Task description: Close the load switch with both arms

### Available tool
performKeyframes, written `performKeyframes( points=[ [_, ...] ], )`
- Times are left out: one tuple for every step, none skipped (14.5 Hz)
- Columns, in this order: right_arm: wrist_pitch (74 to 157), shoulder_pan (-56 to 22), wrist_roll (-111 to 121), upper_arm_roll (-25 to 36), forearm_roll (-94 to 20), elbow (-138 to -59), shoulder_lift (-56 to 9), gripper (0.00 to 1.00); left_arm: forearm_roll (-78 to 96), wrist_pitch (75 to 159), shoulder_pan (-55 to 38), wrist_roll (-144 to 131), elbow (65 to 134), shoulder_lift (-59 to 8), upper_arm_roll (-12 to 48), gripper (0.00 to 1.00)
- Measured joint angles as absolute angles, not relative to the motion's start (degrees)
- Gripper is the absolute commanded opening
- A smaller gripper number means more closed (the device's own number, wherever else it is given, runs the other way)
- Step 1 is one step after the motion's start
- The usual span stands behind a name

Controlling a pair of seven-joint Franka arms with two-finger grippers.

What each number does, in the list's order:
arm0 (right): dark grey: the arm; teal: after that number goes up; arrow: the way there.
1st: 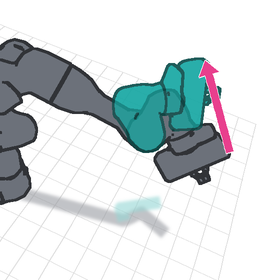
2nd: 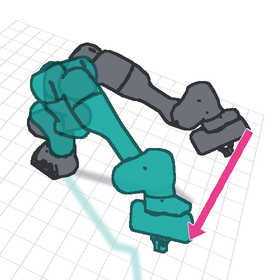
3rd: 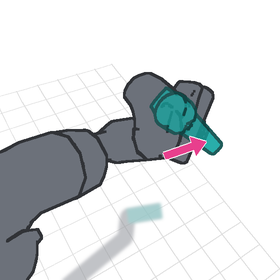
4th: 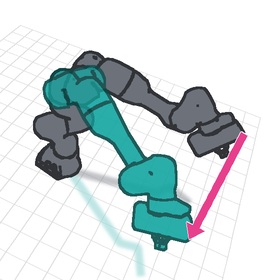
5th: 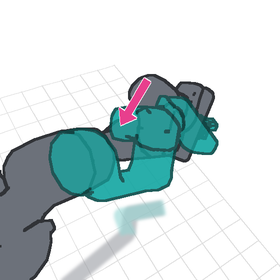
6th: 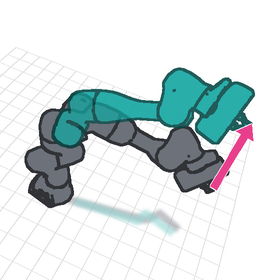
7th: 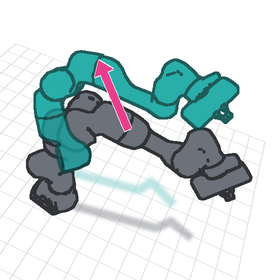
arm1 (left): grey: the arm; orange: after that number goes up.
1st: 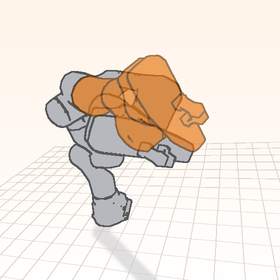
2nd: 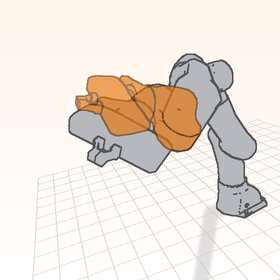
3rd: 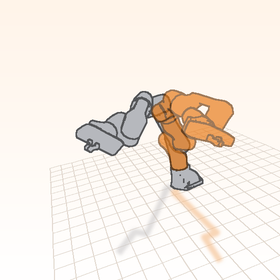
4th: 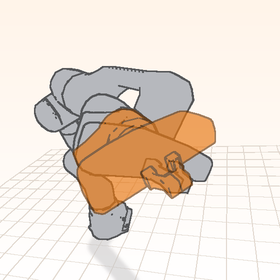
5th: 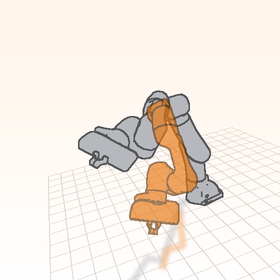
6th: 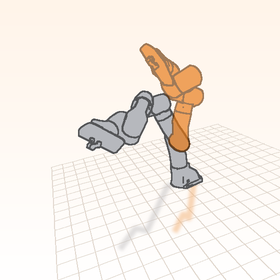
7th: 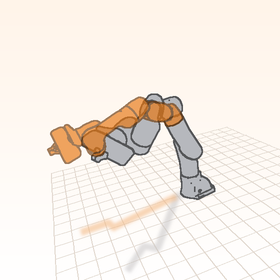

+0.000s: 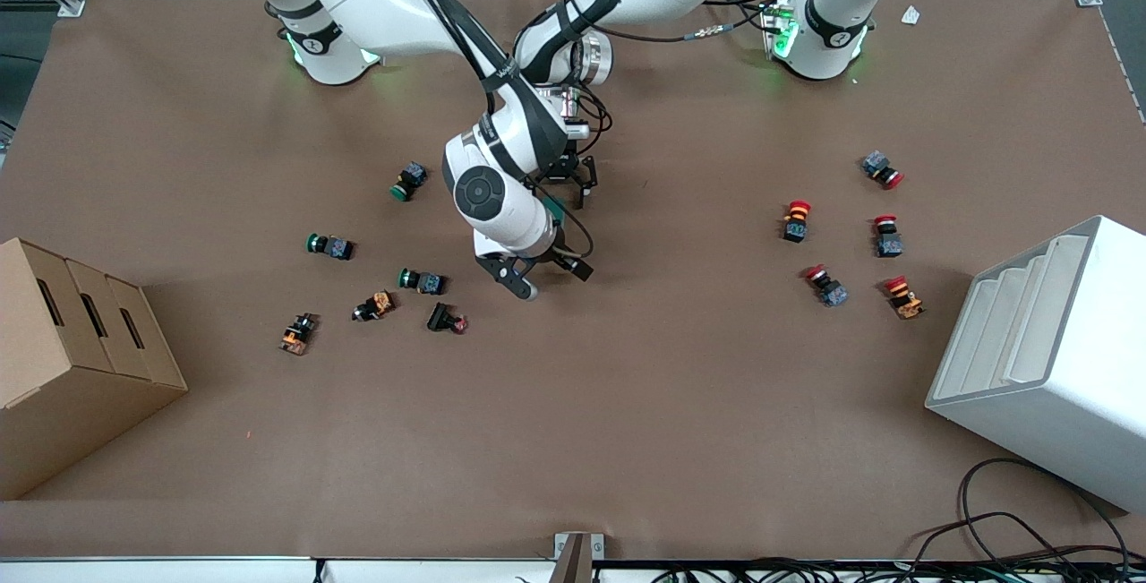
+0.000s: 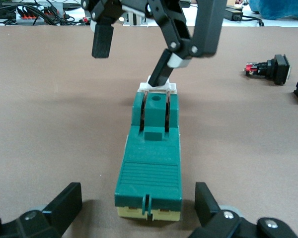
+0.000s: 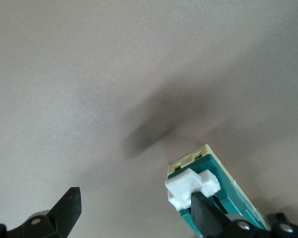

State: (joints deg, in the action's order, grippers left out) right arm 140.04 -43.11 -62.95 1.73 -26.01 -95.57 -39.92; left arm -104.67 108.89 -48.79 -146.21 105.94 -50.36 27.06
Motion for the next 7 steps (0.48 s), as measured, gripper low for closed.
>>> performKeyframes(
  points=[
    [140.4, -43.0, -62.4, 1.7, -26.0, -95.6, -40.2, 1.0, -104.7, 108.9, -48.8, -146.2, 105.9, -50.4, 27.1, 1.0],
    [140.7, -42.7, -61.9, 1.8, -26.0, -95.5, -40.4, 1.0, -104.7, 108.9, -48.8, -146.2, 105.9, -50.4, 27.1, 1.0],
    [140.8, -42.2, -61.2, 1.8, -26.0, -95.4, -40.4, 1.0, -104.7, 108.9, -48.8, -146.2, 105.9, -50.4, 27.1, 1.0],
    [140.8, -41.5, -60.4, 1.9, -26.0, -95.3, -40.4, 1.0, -104.7, 108.9, -48.8, -146.2, 105.9, -50.4, 27.1, 1.0],
    [140.2, -40.4, -59.3, 2.0, -25.9, -95.1, -40.4, 1.0, -104.7, 108.9, -48.8, -146.2, 105.9, -50.4, 27.1, 1.0],
    [138.2, -39.1, -57.7, 2.2, -25.8, -94.6, -40.4, 1.0, -104.7, 108.9, -48.8, -146.2, 105.9, -50.4, 27.1, 1.0],
    [135.6, -37.8, -55.7, 2.4, -25.7, -94.0, -40.0, 1.0, -104.7, 108.9, -48.8, -146.2, 105.9, -50.4, 27.1, 1.0]
  ],
)
